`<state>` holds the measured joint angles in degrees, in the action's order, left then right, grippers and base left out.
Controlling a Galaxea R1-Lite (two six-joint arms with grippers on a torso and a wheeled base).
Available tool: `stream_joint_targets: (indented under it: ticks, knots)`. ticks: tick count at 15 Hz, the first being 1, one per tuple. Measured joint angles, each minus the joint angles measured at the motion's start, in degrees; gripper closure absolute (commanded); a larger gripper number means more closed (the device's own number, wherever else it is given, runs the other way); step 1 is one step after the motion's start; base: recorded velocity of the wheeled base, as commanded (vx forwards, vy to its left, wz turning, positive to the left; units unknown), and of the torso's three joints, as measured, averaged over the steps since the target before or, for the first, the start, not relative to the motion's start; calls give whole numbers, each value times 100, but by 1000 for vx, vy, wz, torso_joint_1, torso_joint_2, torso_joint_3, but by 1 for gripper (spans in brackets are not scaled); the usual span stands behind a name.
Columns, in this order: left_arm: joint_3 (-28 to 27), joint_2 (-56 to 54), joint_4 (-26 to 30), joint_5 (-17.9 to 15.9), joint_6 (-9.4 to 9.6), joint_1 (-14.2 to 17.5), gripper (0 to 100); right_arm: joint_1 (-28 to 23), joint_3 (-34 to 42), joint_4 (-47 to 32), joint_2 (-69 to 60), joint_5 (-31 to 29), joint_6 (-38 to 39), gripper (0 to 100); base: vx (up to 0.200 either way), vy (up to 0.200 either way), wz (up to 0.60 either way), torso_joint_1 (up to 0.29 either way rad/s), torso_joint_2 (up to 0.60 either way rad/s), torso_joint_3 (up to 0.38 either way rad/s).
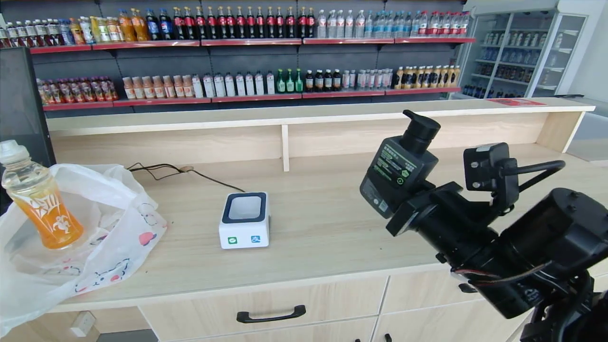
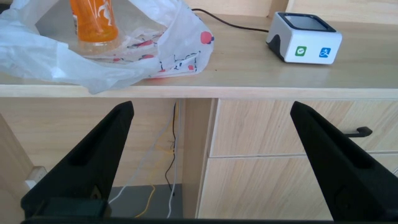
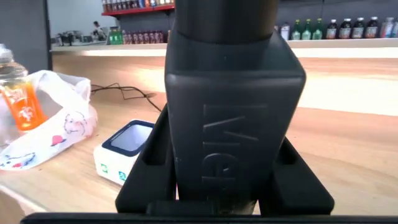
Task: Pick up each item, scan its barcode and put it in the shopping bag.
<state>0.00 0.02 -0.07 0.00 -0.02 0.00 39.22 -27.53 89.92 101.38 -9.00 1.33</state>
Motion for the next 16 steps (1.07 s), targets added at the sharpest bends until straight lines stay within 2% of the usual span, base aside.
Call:
stream_joint_targets:
  ticks: [2,4,9,10,15,16]
  knots:
    - [0,0,0,0,2,0,0,-151,20,0,13,-77,-13,100,0,0,0,0,0,0]
    - [0,0,0,0,2,0,0,-524,165,2,13,-107,-16,100,0,0,0,0,0,0]
    - [0,0,0,0,0,0,0,-1882,918,-1,5,-123,-104,100,0,0,0,0,0,0]
    - [0,0,0,0,-2,0,0,-1987,903,-4,0,-116,-89,100,-200,0,0,2,-2,-2]
    - [0,0,2,0,0,0,0,-2072,717,49,44,-105,-71,100,0,0,0,0,0,0]
    - [0,0,0,0,-2,0,0,-2081,656,-12,88,-110,-51,100,0,200,0,12,2,2]
